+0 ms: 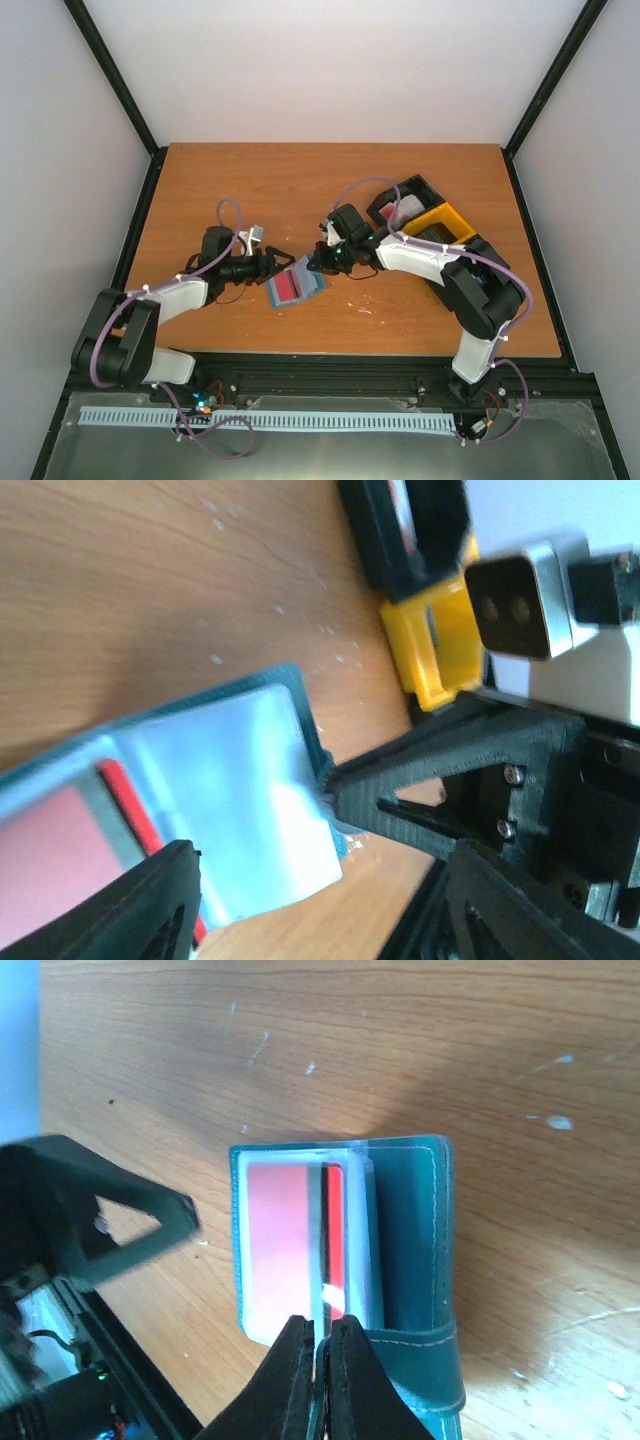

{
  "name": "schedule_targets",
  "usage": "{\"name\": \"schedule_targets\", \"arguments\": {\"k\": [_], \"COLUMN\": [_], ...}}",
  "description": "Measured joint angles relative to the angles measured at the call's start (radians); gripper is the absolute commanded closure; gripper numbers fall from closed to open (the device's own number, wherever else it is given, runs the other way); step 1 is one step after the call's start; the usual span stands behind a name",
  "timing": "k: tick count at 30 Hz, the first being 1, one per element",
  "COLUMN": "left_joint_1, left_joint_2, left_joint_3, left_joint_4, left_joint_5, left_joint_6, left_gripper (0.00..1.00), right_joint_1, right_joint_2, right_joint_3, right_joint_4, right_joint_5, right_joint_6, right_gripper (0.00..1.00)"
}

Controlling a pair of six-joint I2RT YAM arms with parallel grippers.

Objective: Put the credit cards into the card holder
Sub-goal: Close the card holder at the center of the board.

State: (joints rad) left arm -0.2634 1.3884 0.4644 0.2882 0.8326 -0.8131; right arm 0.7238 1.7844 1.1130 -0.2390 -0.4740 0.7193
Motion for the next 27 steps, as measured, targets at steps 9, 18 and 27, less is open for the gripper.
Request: {"name": "schedule_targets", "arguments": {"k": [9, 18, 27], "left_joint_1": [0.000, 0.000, 0.005], "left_joint_2": [-0.174, -0.187, -0.229], "left_joint_3": [0.022, -0.026, -0.064], "left_joint_4": [-0.360, -0.506, -0.476], "left_joint_5": [-0.328, -0.449, -0.445], "left_joint_6": [-0.015, -0.143, -0.241], "left_gripper": [0.15, 0.15, 0.22], "right_joint_1": [-0.003, 0.076, 0.101], "right_joint_2": [-0.018, 0.119, 0.200], "right_joint_3": [0.066, 0.226, 0.240], "right_joint_4": [-0.078, -0.047, -0.032], "right_joint_5": [-0.053, -0.253, -0.285], "right_joint_6": [-0.043, -0.067, -0.066], "right_gripper": [0.97, 0.97, 0.97]}}
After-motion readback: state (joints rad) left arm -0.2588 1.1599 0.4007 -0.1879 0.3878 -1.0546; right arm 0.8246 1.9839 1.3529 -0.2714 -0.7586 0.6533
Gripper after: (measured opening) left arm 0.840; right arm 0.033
